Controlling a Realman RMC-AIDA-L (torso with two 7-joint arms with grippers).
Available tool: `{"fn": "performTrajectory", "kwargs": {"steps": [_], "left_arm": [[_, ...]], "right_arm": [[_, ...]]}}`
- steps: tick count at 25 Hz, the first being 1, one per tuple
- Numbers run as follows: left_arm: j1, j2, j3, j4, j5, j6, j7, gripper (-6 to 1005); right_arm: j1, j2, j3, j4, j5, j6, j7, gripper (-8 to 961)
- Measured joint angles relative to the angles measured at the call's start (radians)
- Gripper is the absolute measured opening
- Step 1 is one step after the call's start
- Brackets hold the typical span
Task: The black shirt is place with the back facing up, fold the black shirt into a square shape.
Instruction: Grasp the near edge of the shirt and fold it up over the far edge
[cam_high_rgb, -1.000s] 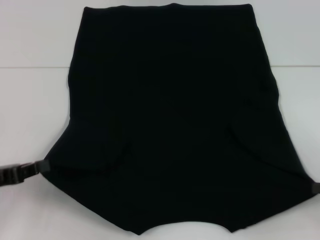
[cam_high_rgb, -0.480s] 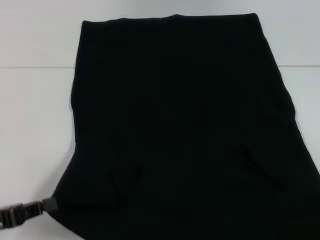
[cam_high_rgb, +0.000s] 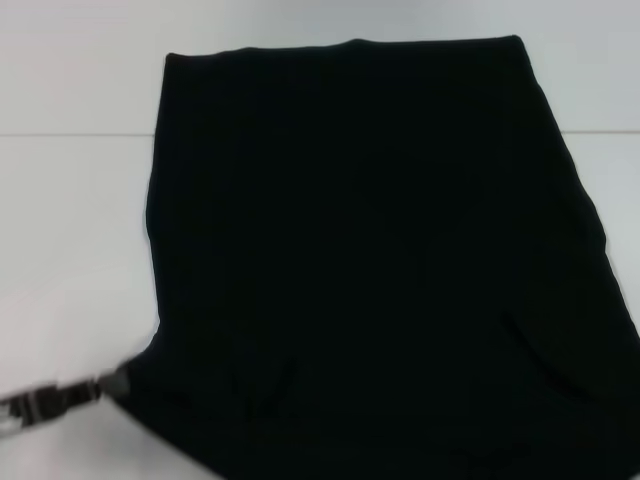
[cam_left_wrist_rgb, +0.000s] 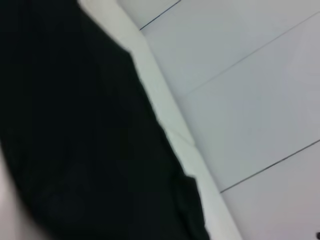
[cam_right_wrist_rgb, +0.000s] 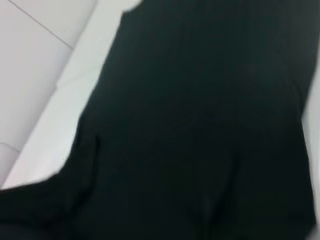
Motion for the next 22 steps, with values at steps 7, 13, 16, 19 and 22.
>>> {"fn": "performTrajectory", "kwargs": {"steps": [7,13,16,19,22], "left_arm": [[-0.227,0.09,0.001,-0.194,-0.047,-0.208,-0.022,13],[-0.377,0.131,0.003,-0.304,-0.074,-0.499,-0.017,13],[-0.425,0.125,0.009,-0.325,-0.085,-0.633,-0.005,14],[-0.461,0.113,0.009,-0.346,-0.1,-0.756,0.032,16],[-0.495,0.103,0.011,-0.381,-0.145,-0.894,0.105,19]], "right_arm": [[0.165,0.01,0.063,0.009,0.0,0.122,-0.003,87],[0.308,0.034,0.056,0.059,0.001,0.331,-0.003,91],[0.363,0.04,0.056,0.111,0.002,0.474,0.002,93],[0.414,0.045,0.057,0.171,0.004,0.608,-0.001,96],[0.461,0.061,0.057,0.197,0.005,0.737,-0.005,98]]}}
